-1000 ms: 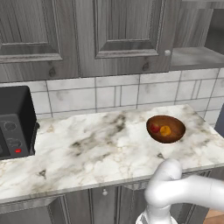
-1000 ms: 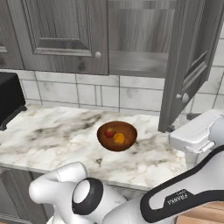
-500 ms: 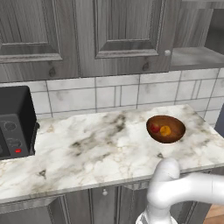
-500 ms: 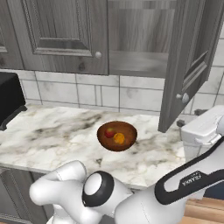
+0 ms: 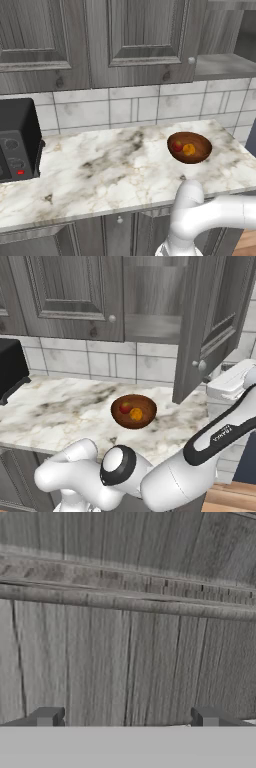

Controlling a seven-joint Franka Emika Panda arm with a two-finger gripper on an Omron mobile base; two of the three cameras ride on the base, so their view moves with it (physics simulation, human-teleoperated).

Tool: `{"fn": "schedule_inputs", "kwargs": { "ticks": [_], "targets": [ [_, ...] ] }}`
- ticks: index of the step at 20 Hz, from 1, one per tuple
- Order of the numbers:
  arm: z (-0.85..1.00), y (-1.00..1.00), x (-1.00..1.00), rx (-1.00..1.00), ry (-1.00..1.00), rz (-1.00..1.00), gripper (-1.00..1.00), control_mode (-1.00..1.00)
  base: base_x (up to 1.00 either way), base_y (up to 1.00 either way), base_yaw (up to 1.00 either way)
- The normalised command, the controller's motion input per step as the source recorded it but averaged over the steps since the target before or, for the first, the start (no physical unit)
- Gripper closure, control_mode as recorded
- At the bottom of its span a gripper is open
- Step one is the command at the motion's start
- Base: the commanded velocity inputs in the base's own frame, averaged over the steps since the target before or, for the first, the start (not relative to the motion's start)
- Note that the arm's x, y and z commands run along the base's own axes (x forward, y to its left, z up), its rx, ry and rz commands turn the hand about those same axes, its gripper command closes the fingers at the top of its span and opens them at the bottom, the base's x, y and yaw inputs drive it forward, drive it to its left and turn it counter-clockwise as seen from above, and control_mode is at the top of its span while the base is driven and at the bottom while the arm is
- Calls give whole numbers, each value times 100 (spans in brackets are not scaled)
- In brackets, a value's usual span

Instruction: Open the cabinet. Pick the mango and orange from the cabinet and place them into the bowl. Then close the cabinet.

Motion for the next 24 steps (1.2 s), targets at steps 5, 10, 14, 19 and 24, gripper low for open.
{"fn": "schedule_inputs", "kwargs": {
  "ticks": [5,10,14,19,24],
  "targets": [
    [-1,29,74,4,-14,-13,-100,-100,0,0,0],
    [-8,33,66,8,-21,-19,-100,-100,0,0,0],
    [-9,46,73,3,-23,-24,-100,-100,0,0,0],
    [-7,60,73,9,-24,-27,-100,-100,0,0,0],
    [5,60,58,13,-8,-21,-100,-100,0,0,0]
  ]
}}
